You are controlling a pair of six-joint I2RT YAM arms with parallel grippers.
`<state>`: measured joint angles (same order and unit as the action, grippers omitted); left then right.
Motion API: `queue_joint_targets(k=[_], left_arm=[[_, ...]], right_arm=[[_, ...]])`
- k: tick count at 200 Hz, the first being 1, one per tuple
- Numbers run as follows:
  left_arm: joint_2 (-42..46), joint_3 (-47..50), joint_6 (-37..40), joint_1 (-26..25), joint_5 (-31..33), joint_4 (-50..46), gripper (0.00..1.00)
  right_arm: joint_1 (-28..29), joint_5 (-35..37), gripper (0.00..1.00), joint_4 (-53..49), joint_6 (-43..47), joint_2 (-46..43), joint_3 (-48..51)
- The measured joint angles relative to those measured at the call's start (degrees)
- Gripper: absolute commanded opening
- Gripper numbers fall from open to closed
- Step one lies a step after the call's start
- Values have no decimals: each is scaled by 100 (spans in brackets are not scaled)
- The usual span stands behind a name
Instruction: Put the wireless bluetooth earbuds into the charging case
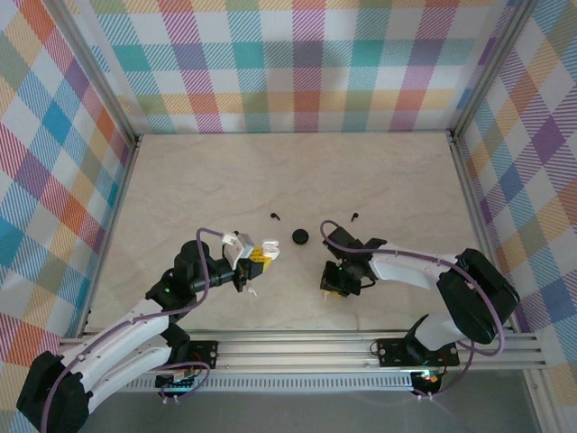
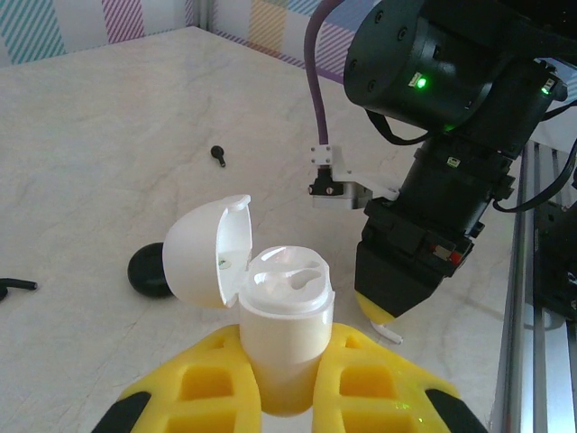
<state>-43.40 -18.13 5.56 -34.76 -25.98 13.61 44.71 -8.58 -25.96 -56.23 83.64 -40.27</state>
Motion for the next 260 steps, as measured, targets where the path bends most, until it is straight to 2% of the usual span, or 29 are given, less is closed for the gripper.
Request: queue_joint_targets(k=[34, 104, 138, 163, 213, 260], left_arm=[[9, 0, 0, 0, -2, 0, 0], [9, 0, 0, 0, -2, 0, 0], [31, 0, 0, 0, 13, -35, 0], [46, 0, 0, 0, 17, -61, 0], [129, 0, 0, 0, 20, -256, 0], [168, 0, -2, 0, 61, -299, 0]], right_arm=[[0, -2, 17, -2, 15, 26, -42], [0, -55, 17, 2, 166, 216, -197], [0, -87, 24, -11, 258, 302, -254], [0, -90, 25, -61, 319, 385, -267], [0, -96, 15, -133, 461, 452, -358], [0, -103, 11, -129, 487, 448, -389]])
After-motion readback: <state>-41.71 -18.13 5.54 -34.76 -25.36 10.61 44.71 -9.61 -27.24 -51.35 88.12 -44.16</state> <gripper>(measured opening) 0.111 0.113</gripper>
